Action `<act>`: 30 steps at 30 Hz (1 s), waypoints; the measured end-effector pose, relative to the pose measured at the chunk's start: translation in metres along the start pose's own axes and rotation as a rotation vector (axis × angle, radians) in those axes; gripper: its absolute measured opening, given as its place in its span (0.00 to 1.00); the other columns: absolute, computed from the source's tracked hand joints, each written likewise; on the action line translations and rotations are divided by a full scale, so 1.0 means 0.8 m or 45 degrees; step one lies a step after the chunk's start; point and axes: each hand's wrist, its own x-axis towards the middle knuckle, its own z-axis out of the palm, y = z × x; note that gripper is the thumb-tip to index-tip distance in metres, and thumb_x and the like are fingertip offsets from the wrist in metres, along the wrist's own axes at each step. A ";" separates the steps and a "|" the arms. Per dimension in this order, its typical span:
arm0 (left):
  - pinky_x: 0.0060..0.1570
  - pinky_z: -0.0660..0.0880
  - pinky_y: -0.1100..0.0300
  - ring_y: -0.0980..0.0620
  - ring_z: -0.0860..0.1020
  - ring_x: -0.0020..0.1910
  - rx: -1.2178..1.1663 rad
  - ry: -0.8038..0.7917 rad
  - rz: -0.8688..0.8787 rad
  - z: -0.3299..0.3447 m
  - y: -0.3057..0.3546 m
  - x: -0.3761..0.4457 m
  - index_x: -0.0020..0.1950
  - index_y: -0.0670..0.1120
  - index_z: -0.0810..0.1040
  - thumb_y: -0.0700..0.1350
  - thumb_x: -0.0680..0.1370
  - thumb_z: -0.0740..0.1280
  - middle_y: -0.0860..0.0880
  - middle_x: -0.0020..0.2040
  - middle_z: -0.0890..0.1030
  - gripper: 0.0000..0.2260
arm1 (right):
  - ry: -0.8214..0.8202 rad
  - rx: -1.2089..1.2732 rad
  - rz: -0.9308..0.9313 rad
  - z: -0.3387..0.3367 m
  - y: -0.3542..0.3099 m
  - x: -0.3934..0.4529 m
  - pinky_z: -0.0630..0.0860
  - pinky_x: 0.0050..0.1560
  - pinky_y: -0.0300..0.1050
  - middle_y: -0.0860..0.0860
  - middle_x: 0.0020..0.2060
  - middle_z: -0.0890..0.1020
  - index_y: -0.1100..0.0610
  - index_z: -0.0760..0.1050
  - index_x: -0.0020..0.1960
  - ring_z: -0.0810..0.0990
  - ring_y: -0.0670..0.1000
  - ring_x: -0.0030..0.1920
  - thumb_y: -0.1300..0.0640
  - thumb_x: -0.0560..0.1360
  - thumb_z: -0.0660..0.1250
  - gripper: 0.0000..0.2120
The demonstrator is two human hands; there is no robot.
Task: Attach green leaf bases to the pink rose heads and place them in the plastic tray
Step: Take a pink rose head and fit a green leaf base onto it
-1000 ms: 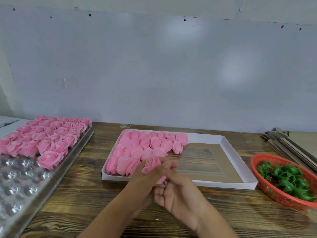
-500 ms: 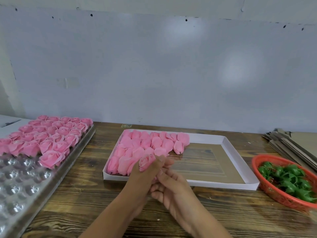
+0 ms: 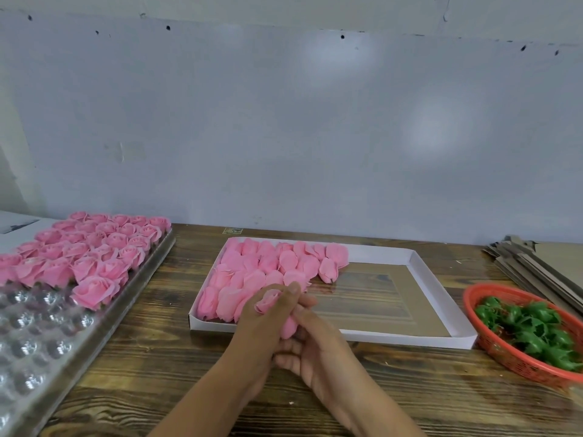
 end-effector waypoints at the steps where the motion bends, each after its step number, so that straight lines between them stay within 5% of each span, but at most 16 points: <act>1: 0.45 0.82 0.51 0.45 0.86 0.48 0.003 0.014 0.003 0.000 -0.002 0.000 0.47 0.48 0.86 0.63 0.72 0.70 0.43 0.46 0.86 0.19 | 0.006 -0.020 -0.042 0.001 0.002 0.000 0.78 0.41 0.40 0.52 0.37 0.81 0.53 0.85 0.46 0.80 0.48 0.39 0.45 0.76 0.69 0.12; 8: 0.44 0.83 0.47 0.44 0.85 0.45 0.033 0.013 0.079 -0.001 -0.002 0.004 0.44 0.47 0.85 0.65 0.70 0.73 0.41 0.47 0.86 0.20 | 0.026 0.065 -0.006 -0.004 0.002 0.002 0.76 0.35 0.40 0.56 0.35 0.78 0.62 0.83 0.49 0.77 0.49 0.33 0.47 0.73 0.67 0.18; 12: 0.44 0.79 0.66 0.54 0.85 0.46 0.251 0.012 0.303 -0.003 0.004 0.004 0.40 0.51 0.85 0.60 0.74 0.68 0.49 0.44 0.87 0.14 | 0.050 0.093 0.146 -0.003 -0.001 0.000 0.72 0.26 0.39 0.55 0.27 0.76 0.56 0.85 0.37 0.74 0.49 0.25 0.40 0.73 0.64 0.21; 19: 0.28 0.68 0.67 0.60 0.69 0.26 0.582 0.309 0.486 -0.007 -0.007 0.003 0.34 0.42 0.74 0.57 0.80 0.61 0.54 0.24 0.70 0.22 | 0.065 -0.093 0.190 -0.005 0.002 0.001 0.73 0.28 0.41 0.57 0.29 0.78 0.63 0.78 0.45 0.75 0.50 0.26 0.38 0.75 0.61 0.27; 25: 0.28 0.69 0.69 0.61 0.70 0.25 0.588 0.362 0.441 -0.013 -0.010 0.012 0.28 0.50 0.73 0.48 0.83 0.62 0.53 0.24 0.73 0.22 | 0.177 -0.454 -0.175 -0.005 0.003 0.002 0.79 0.41 0.44 0.55 0.38 0.82 0.58 0.75 0.58 0.80 0.51 0.37 0.50 0.76 0.70 0.16; 30: 0.31 0.70 0.69 0.61 0.73 0.29 0.593 0.305 0.473 -0.009 -0.009 0.009 0.33 0.52 0.75 0.48 0.82 0.62 0.54 0.29 0.76 0.17 | 0.248 -0.404 -0.223 -0.008 0.000 0.003 0.79 0.40 0.42 0.57 0.37 0.83 0.60 0.79 0.54 0.80 0.49 0.35 0.56 0.79 0.67 0.08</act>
